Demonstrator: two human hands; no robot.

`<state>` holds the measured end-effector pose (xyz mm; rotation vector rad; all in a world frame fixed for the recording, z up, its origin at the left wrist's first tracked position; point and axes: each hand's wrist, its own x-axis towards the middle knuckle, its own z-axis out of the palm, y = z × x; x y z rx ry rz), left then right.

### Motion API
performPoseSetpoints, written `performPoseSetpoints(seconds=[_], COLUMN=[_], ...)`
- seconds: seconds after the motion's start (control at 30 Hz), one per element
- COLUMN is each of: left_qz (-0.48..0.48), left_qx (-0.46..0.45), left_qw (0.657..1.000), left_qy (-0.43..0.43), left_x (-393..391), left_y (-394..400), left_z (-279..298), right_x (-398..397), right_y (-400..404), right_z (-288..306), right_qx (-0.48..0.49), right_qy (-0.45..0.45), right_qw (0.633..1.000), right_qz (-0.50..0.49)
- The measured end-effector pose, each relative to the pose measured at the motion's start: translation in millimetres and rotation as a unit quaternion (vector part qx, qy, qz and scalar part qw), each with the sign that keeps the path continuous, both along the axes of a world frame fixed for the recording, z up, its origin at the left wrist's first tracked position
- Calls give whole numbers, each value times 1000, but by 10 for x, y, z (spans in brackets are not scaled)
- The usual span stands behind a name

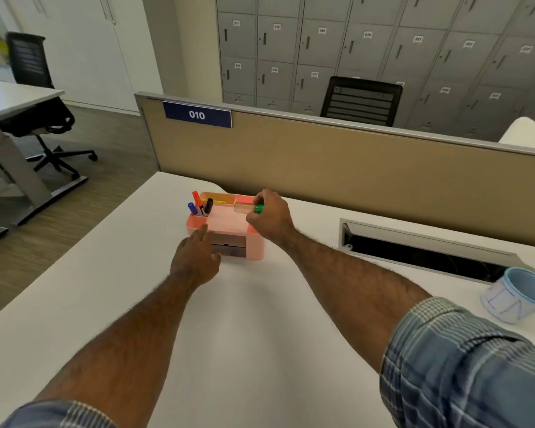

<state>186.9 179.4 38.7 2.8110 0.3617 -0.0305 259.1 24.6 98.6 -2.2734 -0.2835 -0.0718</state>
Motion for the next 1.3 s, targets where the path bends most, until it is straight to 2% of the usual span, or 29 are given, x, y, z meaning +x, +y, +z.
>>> performPoseSetpoints(seconds=[0.17, 0.27, 0.53, 1.1, 1.3], left_qz=[-35, -24, -14, -10, -6], left_qx=[51, 46, 26, 22, 24], left_qw=[998, 998, 997, 998, 999], left_qy=[-28, -35, -71, -50, -43], left_x=[-35, -21, -6, 8, 22], left_y=[46, 76, 78, 78, 71], left_z=[-132, -196, -269, -220, -165], right_x=[171, 231, 345, 303, 248], right_y=[180, 278, 357, 360, 303], right_z=[-117, -215, -394, -446, -391], right_qx=[-53, -87, -102, -164, -146], right_qy=[-29, -37, -36, -10, -25], right_qw=[998, 995, 994, 986, 987], right_qz=[22, 27, 25, 40, 53])
